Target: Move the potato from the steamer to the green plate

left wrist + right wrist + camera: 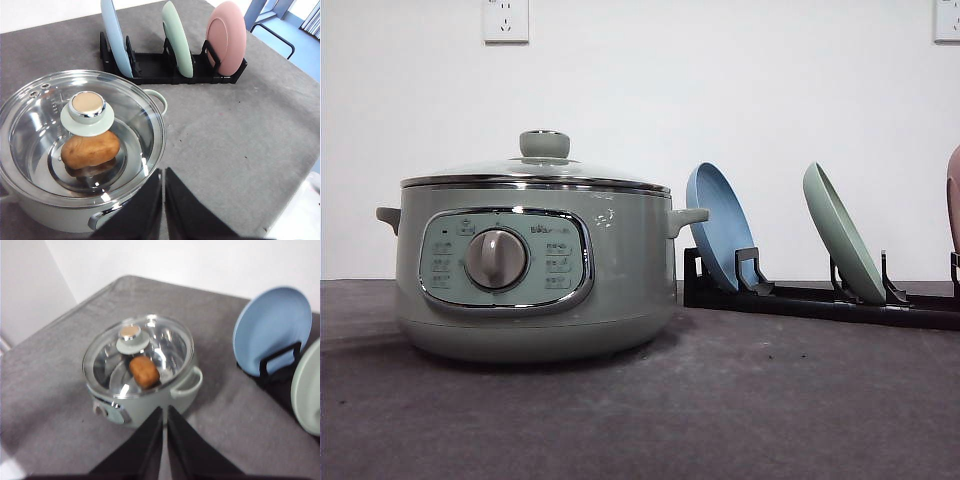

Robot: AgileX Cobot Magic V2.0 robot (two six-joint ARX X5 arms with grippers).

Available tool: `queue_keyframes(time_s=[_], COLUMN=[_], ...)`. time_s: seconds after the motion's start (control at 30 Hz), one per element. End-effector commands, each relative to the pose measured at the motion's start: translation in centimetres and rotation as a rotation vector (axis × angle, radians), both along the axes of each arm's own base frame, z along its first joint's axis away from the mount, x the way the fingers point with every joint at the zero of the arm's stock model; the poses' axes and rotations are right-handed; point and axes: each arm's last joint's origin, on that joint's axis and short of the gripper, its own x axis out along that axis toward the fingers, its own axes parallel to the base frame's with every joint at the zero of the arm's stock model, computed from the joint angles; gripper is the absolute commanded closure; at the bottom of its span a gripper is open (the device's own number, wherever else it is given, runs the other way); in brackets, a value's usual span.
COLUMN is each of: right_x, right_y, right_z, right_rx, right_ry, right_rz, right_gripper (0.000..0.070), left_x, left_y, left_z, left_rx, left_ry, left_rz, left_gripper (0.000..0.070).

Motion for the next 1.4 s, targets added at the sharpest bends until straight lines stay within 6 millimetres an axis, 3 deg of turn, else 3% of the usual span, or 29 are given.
queue_keyframes(time_s=[0.0,0.07,0.1,0.17,0.27,0.37,0.4,0.63,0.97,1.17,1.37], right_x=[-0.2,-0.2,-0.3,-0.3,-0.4,-0.3,-0.3,-0.3,0.0,2.8,7.5], right_y=[0.0,0.0,0.0,0.0,0.0,0.0,0.0,0.0,0.0,0.3,1.0], right_z=[0.4,0.1,0.0,-0.1,0.0,-0.1,-0.1,0.0,-0.1,-1.2,-2.9], right_rx=[-0.002,-0.008,-0.01,-0.012,-0.005,0.009,0.013,0.022,0.046,0.061,0.038], right_ry=[0.001,0.032,0.044,0.053,0.059,0.073,0.076,0.085,0.119,0.25,0.319], right_rz=[0.007,0.007,0.007,0.007,0.003,-0.005,-0.007,-0.011,-0.035,-0.164,-0.231], right_gripper=[0.0695,0.0668,0.0621,0.0463,0.0211,0.0071,0.0055,0.0,0.0,0.0001,0.0001], left_x=[-0.1,-0.1,-0.1,0.0,0.0,0.0,0.0,0.0,0.0,0.0,0.0], left_y=[-0.1,-0.1,-0.1,-0.1,-0.1,-0.1,-0.1,-0.1,-0.1,-0.1,-0.1], left_z=[0.6,0.6,0.6,0.6,0.6,0.6,0.6,0.6,0.6,0.6,0.6], left_rx=[0.002,0.002,0.002,0.003,0.003,0.002,0.002,0.002,0.001,-0.005,-0.012], left_ry=[-0.029,-0.03,-0.031,-0.031,-0.033,-0.036,-0.036,-0.036,-0.028,-0.022,-0.013], left_rz=[-0.016,-0.016,-0.016,-0.017,-0.017,-0.017,-0.017,-0.017,-0.015,-0.011,-0.005], left_gripper=[0.0668,0.0609,0.0577,0.0501,0.0293,0.0022,0.0,0.0,0.0,0.0,0.0])
